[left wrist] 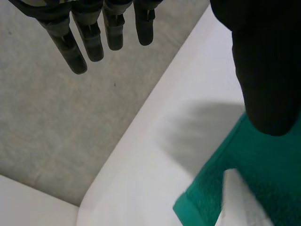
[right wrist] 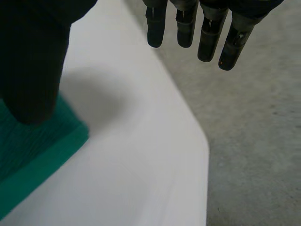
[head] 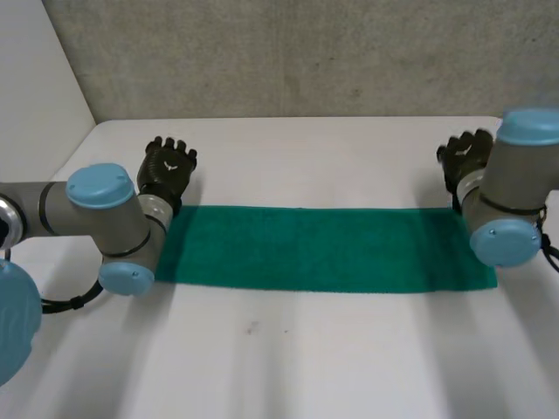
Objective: Fold the towel.
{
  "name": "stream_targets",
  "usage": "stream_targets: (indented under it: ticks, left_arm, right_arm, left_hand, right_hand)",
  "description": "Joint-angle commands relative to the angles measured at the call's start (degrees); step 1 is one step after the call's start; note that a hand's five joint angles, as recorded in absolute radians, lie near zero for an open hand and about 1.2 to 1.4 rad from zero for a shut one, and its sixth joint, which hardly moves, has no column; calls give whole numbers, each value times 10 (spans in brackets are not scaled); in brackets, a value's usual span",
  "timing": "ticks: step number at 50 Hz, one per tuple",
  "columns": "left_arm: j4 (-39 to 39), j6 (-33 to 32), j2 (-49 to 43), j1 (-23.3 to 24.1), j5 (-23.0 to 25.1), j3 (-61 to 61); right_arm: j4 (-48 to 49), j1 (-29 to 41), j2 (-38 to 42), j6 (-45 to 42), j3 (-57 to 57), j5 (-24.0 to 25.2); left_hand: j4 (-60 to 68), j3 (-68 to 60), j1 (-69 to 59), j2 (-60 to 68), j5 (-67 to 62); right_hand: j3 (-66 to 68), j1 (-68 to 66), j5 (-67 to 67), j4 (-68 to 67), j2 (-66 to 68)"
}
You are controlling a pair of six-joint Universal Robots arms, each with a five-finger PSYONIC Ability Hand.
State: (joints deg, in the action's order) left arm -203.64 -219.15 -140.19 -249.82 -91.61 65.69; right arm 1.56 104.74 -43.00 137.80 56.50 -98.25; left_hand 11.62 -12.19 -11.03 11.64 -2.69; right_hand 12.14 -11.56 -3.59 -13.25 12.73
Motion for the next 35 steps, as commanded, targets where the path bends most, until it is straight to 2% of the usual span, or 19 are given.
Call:
stream_targets:
  ticks: [1,2,5,6,10,14,21,25,26,29,30,35]
  left_arm:
    - [2,5,86,6,-6,84]
    - [2,6,93,6,-6,93]
    - [4,7,122,4,-6,128]
    - [4,8,128,4,-6,136]
    - [4,10,158,-1,-6,173]
    - [4,21,178,-2,-5,199]
    - [4,45,186,-1,-5,224]
    - [4,48,186,4,-5,232]
    - [4,48,186,4,-5,233]
    - [4,48,186,6,-5,237]
    - [4,48,186,6,-5,238]
    - [4,48,194,6,-5,240]
  right_arm:
    - [-1,-9,-149,88,128,93]
    - [-7,-13,-170,89,158,114]
    - [-17,-24,-190,89,192,130]
    - [-35,-50,-216,88,237,149]
    - [-59,-81,-237,90,301,183]
    - [-59,-105,-240,90,347,216]
    - [-39,-144,-232,91,382,247]
    - [-15,-160,-216,90,390,256]
    - [4,-170,-192,90,390,260]
    - [11,-177,-177,89,384,260]
    - [11,-182,-171,86,380,256]
    - [15,-211,-172,86,373,247]
  left_hand:
    - [-16,22,10,-16,27]
    - [-16,22,10,-16,27]
    - [-16,22,10,-16,27]
    - [-16,22,10,-16,27]
    - [-16,22,10,-16,27]
    - [-16,22,10,-16,27]
    - [-16,22,10,-16,27]
    - [-16,22,10,-16,27]
    - [-16,22,10,-16,27]
    - [-16,22,10,-16,27]
    - [-16,22,10,-16,27]
    - [-16,22,10,-16,27]
  right_hand:
    - [-21,16,36,32,-27]
    - [-21,16,36,32,-27]
    - [-21,16,36,32,-27]
    - [-21,16,36,32,-27]
    - [-19,13,34,30,-25]
    - [55,-61,-40,-44,49]
    - [159,-165,-145,-148,153]
    - [250,-256,-236,-239,244]
    - [402,-408,-387,-391,396]
    - [578,-583,-563,-567,572]
    - [678,-683,-663,-667,672]
    - [679,-684,-664,-668,673]
